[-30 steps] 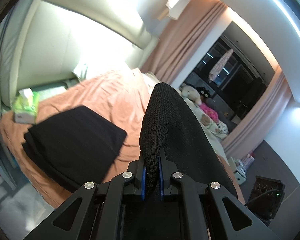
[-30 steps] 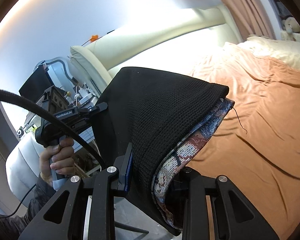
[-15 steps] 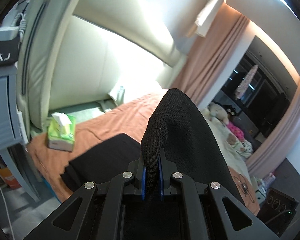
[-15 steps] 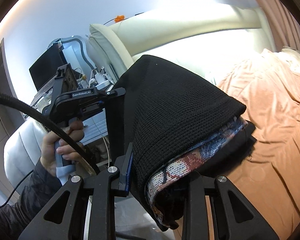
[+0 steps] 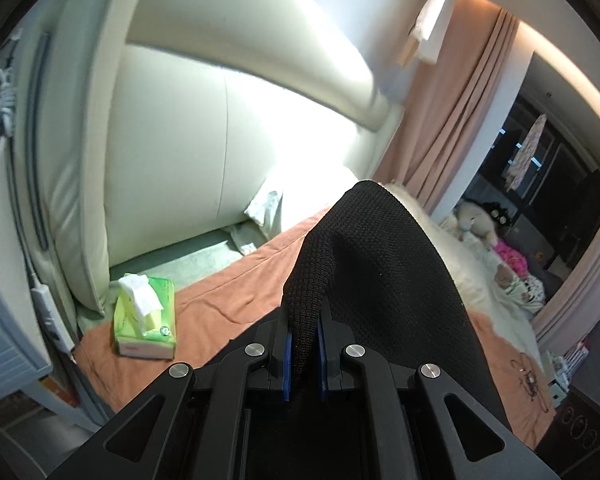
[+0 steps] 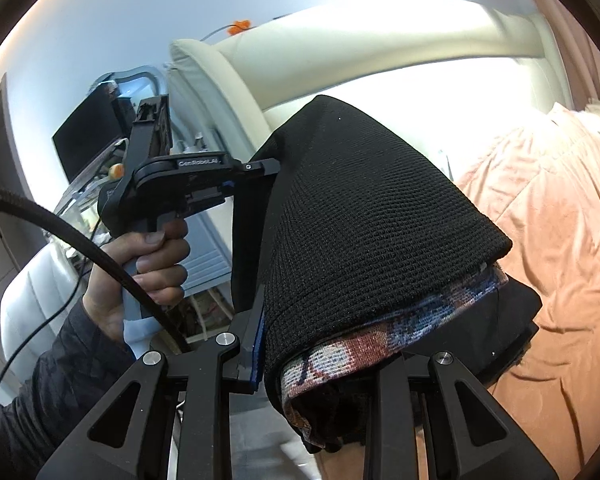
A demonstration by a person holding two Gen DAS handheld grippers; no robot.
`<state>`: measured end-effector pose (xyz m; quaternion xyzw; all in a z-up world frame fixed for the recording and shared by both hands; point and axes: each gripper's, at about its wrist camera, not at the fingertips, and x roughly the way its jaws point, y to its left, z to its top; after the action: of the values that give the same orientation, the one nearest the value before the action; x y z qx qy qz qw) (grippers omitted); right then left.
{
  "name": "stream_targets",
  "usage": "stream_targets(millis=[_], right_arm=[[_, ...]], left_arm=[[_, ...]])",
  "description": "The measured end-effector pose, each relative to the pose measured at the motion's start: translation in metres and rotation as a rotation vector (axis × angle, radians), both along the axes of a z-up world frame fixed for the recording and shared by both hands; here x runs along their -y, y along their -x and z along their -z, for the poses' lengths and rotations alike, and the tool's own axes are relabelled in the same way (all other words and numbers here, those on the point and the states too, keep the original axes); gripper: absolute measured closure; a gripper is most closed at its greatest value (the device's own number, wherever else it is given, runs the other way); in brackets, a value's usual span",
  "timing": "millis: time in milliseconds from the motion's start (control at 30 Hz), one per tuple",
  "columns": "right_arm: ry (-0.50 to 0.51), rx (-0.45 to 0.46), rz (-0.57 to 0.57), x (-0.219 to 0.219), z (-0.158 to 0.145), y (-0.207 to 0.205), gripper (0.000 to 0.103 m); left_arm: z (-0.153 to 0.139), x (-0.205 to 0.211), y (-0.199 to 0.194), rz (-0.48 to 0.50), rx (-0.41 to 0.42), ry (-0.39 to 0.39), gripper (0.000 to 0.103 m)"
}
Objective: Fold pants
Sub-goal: 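Carry the folded black pants with both grippers toward the black clothes stack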
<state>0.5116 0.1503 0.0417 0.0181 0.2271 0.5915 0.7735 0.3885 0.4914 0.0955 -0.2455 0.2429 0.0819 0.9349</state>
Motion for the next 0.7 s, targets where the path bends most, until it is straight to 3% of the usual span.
stream_targets(millis=[300,567,667,700], right_arm=[[0.031,-0.097,0.056,-0.006,0.035,-0.065,0.080],[0.029,-0.237,0.141,-0.007,0.065,-0.127,0.079],[0.086,-0.310,0.212,-0.011,0.081,-0.151,0.074],[0.116,-0.354,0.224,-0.014,0.089,-0.162,0.072]], left_arm=[[0.047,0.001,-0.082,0.001,-0.127,-0.016,0.093],[0.088,0.020,-0.160,0.002,-0.258,-0.083,0.092],[0.101,0.025,-0.176,-0.025,-0.333,-0.111,0.081],[0.104,0.026,-0.175,-0.039,-0.333,-0.103,0.073]])
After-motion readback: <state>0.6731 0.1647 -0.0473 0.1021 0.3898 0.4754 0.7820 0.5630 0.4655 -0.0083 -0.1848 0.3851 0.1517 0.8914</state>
